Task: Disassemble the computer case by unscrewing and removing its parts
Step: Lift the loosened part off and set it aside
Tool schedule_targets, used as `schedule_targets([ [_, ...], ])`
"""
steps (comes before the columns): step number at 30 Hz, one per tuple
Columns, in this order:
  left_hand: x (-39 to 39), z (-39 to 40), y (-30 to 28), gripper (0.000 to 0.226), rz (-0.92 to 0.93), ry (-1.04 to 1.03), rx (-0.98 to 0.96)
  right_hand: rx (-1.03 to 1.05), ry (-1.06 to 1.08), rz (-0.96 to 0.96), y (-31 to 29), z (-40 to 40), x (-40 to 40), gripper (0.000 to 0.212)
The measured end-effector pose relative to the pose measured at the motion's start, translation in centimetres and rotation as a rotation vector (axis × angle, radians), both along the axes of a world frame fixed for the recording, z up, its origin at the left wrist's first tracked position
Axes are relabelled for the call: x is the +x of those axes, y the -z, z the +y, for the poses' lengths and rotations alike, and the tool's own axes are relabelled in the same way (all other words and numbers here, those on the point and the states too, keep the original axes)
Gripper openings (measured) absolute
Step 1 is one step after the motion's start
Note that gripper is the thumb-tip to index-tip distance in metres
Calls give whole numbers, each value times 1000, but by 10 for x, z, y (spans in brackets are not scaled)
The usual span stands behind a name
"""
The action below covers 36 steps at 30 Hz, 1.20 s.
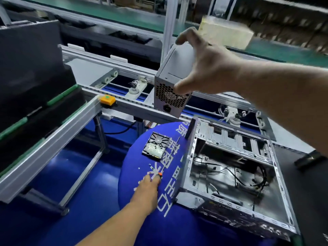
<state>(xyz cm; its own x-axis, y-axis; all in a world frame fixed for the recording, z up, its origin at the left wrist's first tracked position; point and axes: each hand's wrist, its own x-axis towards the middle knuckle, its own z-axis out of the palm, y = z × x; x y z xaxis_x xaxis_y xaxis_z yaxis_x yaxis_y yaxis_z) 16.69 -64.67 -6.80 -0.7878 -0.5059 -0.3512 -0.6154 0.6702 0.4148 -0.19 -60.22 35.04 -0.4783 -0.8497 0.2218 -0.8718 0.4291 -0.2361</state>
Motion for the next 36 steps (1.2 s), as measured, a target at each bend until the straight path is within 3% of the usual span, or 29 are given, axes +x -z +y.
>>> schedule_targets([
  [5, 14, 3, 0, 33, 82, -55, 234, 132, 24, -3, 56, -23, -25, 110],
  [8, 27, 0, -3, 46, 266, -58, 445, 208, 26, 17, 90, -24, -32, 114],
  [11, 40, -2, -10, 62, 368, -101, 534, 283, 2, 50, 121, -21, -40, 119],
  [22, 90, -11, -22, 41, 411, -201, 296, 429, -23, 234, 168, -18, -48, 125],
  [36, 89, -23, -43, 33, 448, -263, 243, 573, 33, 42, 236, -13, -52, 132],
])
